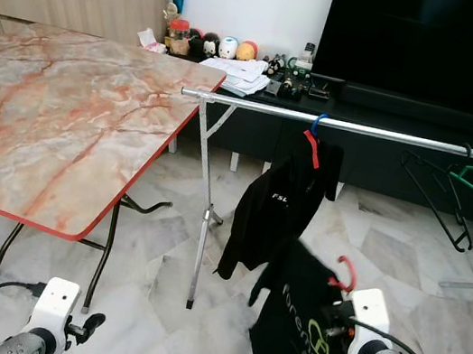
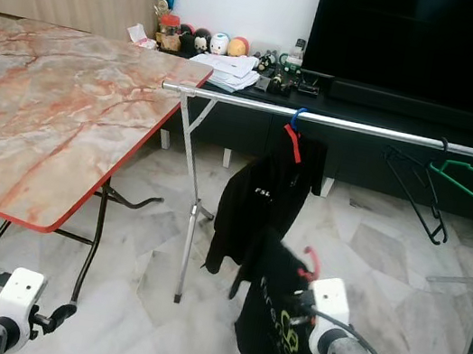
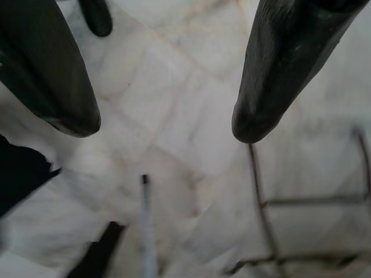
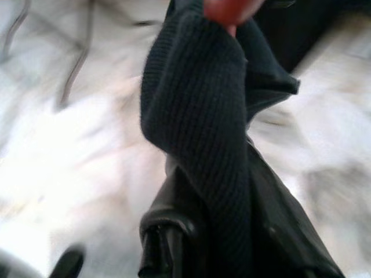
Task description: Hang hanger
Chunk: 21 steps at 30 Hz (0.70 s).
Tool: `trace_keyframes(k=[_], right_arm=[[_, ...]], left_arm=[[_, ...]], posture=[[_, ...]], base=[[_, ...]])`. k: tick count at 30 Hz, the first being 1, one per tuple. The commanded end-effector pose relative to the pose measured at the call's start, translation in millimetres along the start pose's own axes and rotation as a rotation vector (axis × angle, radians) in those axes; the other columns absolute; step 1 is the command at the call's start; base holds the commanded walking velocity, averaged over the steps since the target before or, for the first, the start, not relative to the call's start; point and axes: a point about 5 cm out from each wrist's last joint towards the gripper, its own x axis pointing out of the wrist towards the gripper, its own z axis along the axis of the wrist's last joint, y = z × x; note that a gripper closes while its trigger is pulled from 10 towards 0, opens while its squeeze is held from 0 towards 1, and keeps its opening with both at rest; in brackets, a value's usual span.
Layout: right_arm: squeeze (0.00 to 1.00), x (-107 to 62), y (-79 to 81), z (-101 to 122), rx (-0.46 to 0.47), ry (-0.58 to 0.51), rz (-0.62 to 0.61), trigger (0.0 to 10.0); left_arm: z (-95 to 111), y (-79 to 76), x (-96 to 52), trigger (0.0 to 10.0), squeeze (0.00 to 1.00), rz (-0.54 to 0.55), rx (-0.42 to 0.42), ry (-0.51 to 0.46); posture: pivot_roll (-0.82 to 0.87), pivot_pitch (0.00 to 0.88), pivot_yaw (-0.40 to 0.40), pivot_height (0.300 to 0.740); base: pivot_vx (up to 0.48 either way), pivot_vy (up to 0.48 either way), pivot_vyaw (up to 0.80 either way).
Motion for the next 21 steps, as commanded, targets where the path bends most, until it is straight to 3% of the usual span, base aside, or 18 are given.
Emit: trace_keyframes(k=[1,2,10,12,14,16,21], right_arm=[[0.0,0.6,2.6,10.8,-0.083,-0.018,0.076,10.0],[0.0,-2.3,0.1,12.0,-0.136,0.002,0.105,10.0],[0.0,-17.8,-0.7,27.6,-0.244,-0.045,0.252,10.0],[0.0,-27.8,-1.5,33.4,-0.3,-0.067,0.312,10.0],[0.0,-33.6,-7.3,36.8,-0.31,-0.066,0.317,10.0],[0.0,-35.7,-9.4,37.6,-0.315,-0.064,0.318,10.0],[0.0,-53.5,-16.8,41.7,-0.345,-0.052,0.342,10.0]], left_arm=[[11.2,1.2,1.6,10.0,0.0,-0.066,0.088,-0.024],[15.8,-0.8,2.1,10.0,0.0,-0.123,0.096,-0.035],[31.6,-8.3,0.8,10.0,0.0,-0.321,0.228,-0.057],[44.6,-11.9,-0.3,10.0,0.0,-0.402,0.254,-0.084],[55.6,-17.1,-2.7,10.0,0.0,-0.472,0.311,-0.109],[60.1,-20.3,-3.2,10.0,0.0,-0.497,0.316,-0.122],[81.7,-46.0,-4.5,10.0,0.0,-0.635,0.373,-0.17]], posture=[[0.04,0.0,0.081,0.74],[0.03,0.0,0.085,0.74],[0.05,0.0,0.068,0.74],[0.05,0.0,0.062,0.74],[0.05,0.0,0.057,0.74],[0.05,0.0,0.054,0.74],[0.05,0.0,0.051,0.74]], base=[[0.0,0.0,0.0],[0.0,0.0,0.0],[0.0,0.0,0.0],[0.0,0.0,0.0],[0.0,0.0,0.0],[0.0,0.0,0.0],[0.0,0.0,0.0]])
